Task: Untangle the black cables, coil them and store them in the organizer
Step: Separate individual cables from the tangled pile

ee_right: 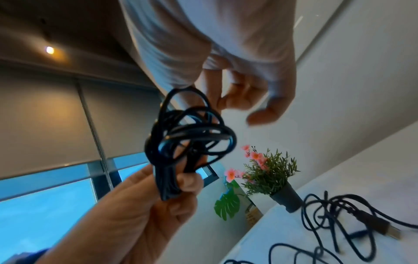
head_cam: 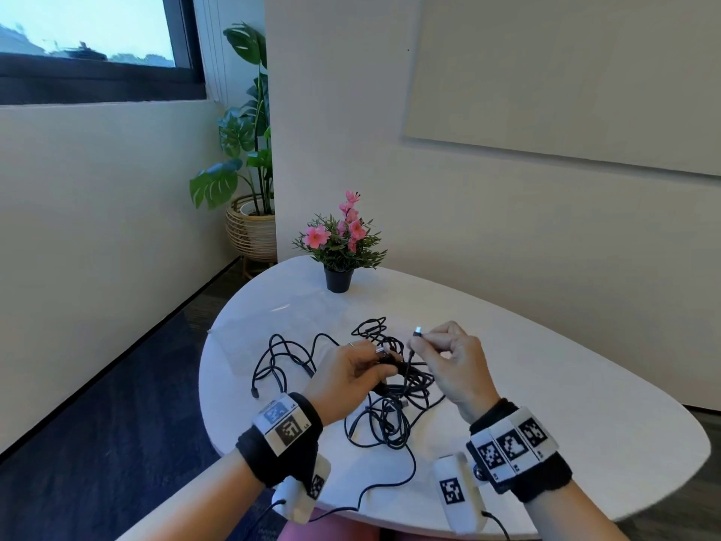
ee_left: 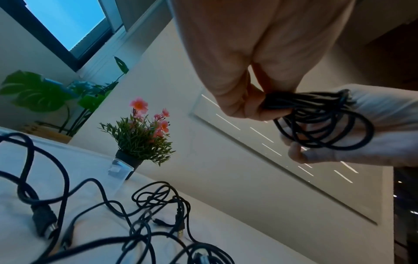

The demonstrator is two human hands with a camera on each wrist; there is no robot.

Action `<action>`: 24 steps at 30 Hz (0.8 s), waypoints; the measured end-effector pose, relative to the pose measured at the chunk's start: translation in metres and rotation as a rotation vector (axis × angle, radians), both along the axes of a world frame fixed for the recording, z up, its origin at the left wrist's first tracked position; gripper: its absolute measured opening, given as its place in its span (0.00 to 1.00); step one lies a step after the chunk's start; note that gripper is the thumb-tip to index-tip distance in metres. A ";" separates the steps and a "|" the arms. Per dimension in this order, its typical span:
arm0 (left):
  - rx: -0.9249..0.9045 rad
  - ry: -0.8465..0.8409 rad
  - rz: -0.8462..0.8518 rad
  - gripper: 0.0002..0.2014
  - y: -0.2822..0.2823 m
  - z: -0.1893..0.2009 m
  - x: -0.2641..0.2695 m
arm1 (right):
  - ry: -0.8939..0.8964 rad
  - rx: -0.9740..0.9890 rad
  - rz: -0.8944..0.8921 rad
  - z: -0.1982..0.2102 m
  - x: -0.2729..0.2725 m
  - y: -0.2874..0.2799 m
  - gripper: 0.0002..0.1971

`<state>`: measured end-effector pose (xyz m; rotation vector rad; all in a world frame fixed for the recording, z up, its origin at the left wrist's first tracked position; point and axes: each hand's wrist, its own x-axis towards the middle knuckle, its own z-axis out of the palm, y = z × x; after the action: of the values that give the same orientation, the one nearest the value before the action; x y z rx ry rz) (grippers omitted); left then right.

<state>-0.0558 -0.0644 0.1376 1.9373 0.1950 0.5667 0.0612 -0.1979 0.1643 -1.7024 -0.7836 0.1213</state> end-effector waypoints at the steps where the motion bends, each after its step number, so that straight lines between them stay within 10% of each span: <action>1: -0.043 -0.025 -0.001 0.08 -0.004 0.001 0.000 | 0.056 -0.010 0.032 -0.001 0.000 0.000 0.06; 11: -0.434 -0.012 0.158 0.16 -0.006 -0.002 0.011 | 0.443 0.152 -0.010 -0.023 -0.005 0.010 0.11; 18: -0.611 -0.175 0.247 0.09 -0.009 0.001 0.010 | 0.168 0.073 -0.011 -0.036 -0.015 0.032 0.06; 24: -0.714 -0.351 0.283 0.11 -0.003 0.000 0.008 | 0.181 0.078 0.202 -0.033 -0.028 0.038 0.22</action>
<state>-0.0483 -0.0672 0.1377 1.1063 0.3905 0.8735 0.0333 -0.1600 0.1311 -1.5130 -0.8119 0.3741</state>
